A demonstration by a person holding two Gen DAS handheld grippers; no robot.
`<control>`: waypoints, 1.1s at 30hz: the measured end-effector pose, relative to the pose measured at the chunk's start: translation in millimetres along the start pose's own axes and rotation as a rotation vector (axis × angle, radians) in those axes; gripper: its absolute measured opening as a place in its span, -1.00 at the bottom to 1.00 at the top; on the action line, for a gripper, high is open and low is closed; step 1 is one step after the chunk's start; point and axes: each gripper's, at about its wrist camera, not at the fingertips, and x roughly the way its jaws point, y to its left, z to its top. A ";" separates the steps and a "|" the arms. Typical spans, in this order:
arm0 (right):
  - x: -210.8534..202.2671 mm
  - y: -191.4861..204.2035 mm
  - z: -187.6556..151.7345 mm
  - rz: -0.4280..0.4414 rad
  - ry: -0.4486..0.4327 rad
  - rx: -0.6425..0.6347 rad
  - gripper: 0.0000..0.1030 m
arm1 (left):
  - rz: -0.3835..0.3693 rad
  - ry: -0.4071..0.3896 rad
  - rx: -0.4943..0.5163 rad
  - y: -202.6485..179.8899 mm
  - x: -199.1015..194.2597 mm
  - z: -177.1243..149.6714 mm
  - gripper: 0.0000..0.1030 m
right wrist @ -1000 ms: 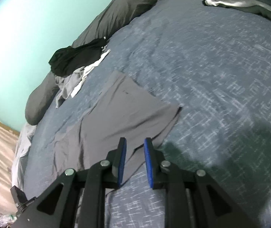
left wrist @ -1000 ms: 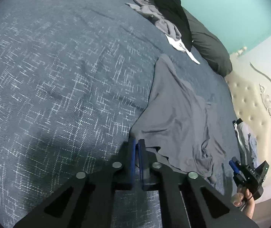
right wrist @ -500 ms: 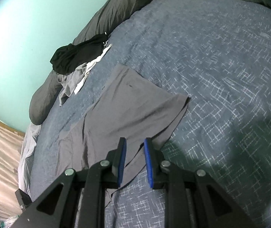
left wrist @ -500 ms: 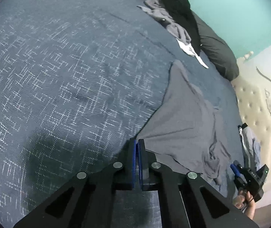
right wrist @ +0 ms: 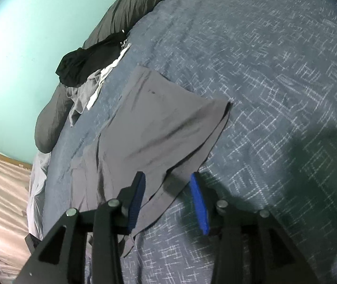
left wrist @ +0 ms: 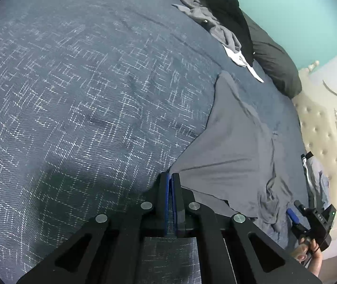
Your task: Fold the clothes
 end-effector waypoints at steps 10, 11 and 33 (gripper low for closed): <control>-5.1 -19.5 10.7 -0.002 -0.013 0.080 -0.11 | 0.014 -0.048 0.009 -4.8 -18.5 4.0 -0.53; -5.1 -19.7 11.2 -0.001 -0.013 0.082 -0.11 | 0.014 -0.055 0.004 -4.2 -20.9 5.4 -0.51; 2.9 -21.2 46.8 0.053 -0.042 0.054 -0.10 | 0.055 0.017 0.134 -79.4 43.2 91.4 -0.36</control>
